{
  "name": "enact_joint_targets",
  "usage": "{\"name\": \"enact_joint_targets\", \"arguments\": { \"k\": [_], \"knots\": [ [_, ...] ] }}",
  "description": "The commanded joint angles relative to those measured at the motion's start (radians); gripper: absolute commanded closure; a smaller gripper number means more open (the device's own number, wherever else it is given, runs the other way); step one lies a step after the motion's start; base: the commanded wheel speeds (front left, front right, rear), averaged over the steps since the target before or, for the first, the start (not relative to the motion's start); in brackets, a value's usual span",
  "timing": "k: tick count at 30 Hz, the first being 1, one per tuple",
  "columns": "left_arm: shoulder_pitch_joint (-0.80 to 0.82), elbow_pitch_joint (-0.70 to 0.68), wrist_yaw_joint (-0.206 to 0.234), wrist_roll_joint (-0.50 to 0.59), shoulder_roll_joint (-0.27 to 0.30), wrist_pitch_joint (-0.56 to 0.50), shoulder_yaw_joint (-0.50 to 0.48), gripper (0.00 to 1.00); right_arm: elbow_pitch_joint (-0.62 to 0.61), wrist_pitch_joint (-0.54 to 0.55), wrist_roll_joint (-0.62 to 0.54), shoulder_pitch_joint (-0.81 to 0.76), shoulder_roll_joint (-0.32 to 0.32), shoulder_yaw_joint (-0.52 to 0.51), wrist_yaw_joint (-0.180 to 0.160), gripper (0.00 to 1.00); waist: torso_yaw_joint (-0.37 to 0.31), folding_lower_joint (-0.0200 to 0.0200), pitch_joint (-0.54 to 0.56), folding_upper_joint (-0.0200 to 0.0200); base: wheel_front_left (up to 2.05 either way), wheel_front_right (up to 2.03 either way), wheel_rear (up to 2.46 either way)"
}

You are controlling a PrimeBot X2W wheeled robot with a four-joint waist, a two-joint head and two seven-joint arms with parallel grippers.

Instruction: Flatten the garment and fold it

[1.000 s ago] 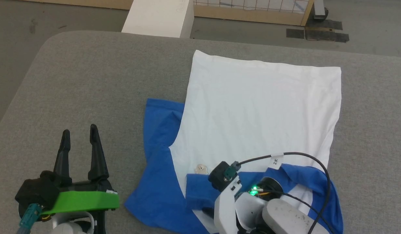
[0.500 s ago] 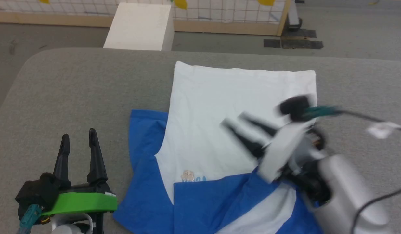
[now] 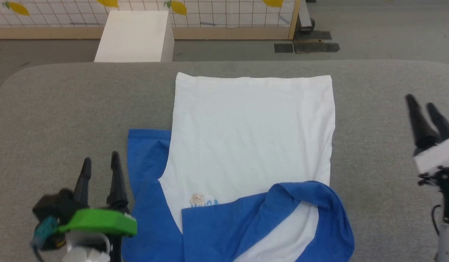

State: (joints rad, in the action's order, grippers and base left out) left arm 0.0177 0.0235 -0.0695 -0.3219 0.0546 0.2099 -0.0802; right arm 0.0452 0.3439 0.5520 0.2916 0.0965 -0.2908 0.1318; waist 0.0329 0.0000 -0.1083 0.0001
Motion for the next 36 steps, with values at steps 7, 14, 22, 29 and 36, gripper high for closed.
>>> {"name": "enact_joint_targets", "arguments": {
  "k": [7, 14, 22, 29, 36],
  "knots": [
    [0.317, 0.208, -0.002, -0.110, 0.086, -0.361, -0.012, 0.00, -0.074, 0.057, -0.037, 0.002, -0.009, -0.096, -0.001, 0.00, 0.010, 0.0000, -0.108, -0.0001, 0.00, 0.00, 0.00],
    [0.563, 0.326, 0.022, -0.158, 0.195, -0.766, 0.017, 0.00, -0.130, 0.085, -0.034, 0.062, -0.013, -0.107, -0.001, 0.00, -0.023, 0.0000, -0.231, -0.0001, 0.00, 0.00, 0.00],
    [0.617, 0.381, 0.092, -0.139, 0.230, -1.045, 0.073, 0.00, -0.125, 0.080, -0.025, 0.084, -0.012, -0.112, -0.001, 0.00, -0.054, 0.0000, -0.276, -0.0001, 0.00, 0.00, 0.00],
    [0.572, 0.362, 0.132, -0.128, 0.238, -1.099, 0.081, 0.94, -0.129, 0.073, -0.025, 0.090, -0.012, -0.117, -0.001, 0.00, -0.061, 0.0000, -0.279, -0.0001, 0.00, 0.00, 0.00],
    [0.542, 0.311, 0.133, -0.207, 0.215, -0.967, -0.015, 1.00, -0.119, 0.072, -0.035, 0.076, -0.013, -0.123, -0.001, 0.00, -0.030, 0.0000, -0.238, -0.0001, 0.00, 0.00, 0.00]
  ]
}}
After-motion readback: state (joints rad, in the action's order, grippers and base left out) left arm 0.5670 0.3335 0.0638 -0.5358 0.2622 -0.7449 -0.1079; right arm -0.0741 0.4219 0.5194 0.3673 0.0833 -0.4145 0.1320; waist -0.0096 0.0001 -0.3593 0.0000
